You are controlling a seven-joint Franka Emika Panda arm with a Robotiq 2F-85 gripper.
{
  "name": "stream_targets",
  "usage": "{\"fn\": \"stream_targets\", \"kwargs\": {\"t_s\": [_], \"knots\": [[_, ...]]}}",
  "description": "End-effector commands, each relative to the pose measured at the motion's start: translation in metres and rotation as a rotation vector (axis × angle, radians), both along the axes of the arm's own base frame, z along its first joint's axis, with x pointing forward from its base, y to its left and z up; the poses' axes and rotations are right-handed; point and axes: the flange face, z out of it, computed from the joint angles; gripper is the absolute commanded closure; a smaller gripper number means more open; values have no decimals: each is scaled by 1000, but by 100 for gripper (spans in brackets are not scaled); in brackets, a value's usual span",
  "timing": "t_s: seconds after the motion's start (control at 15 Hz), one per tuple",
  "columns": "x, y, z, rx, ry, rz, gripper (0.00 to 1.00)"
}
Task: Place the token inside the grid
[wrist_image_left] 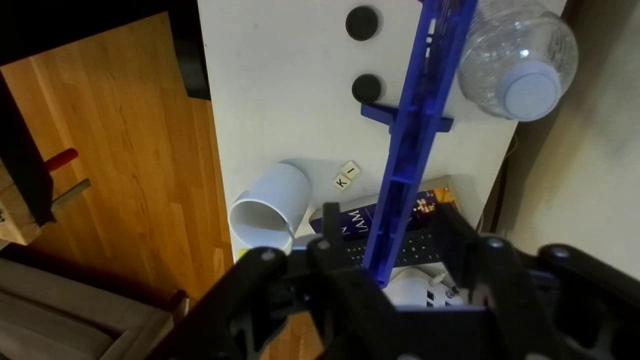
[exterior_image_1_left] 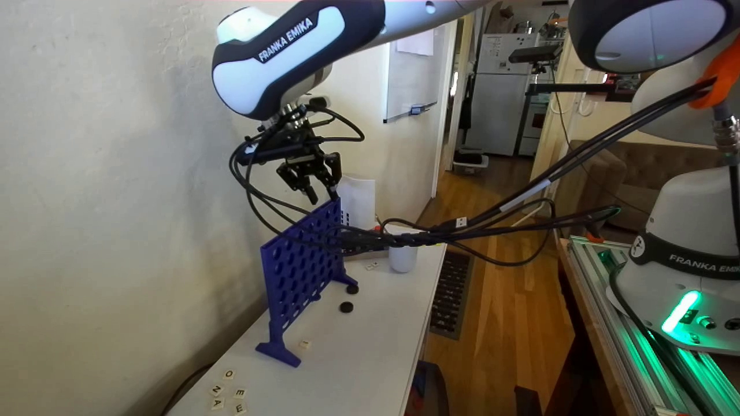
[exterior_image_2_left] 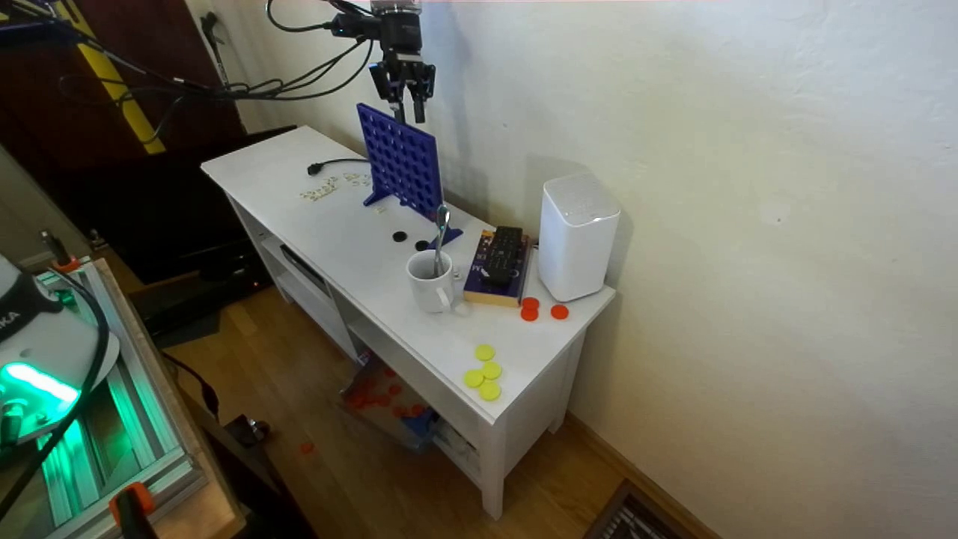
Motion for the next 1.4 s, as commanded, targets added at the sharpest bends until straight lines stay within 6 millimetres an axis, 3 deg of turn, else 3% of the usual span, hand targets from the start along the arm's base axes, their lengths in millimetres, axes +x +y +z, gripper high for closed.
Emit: {"fn": "stream_targets", "kwargs": {"t_s": [0.0,0.2,0.4,0.6,1.33], "knots": [[2,5,13,20,-16,35,17],[-15,-2,43,61,18,163,0],[-38,-18,70,122,39,329,0],[-71,-41,85,163,64,489,0],[-233,-110,89,199,30,1060,0]]}}
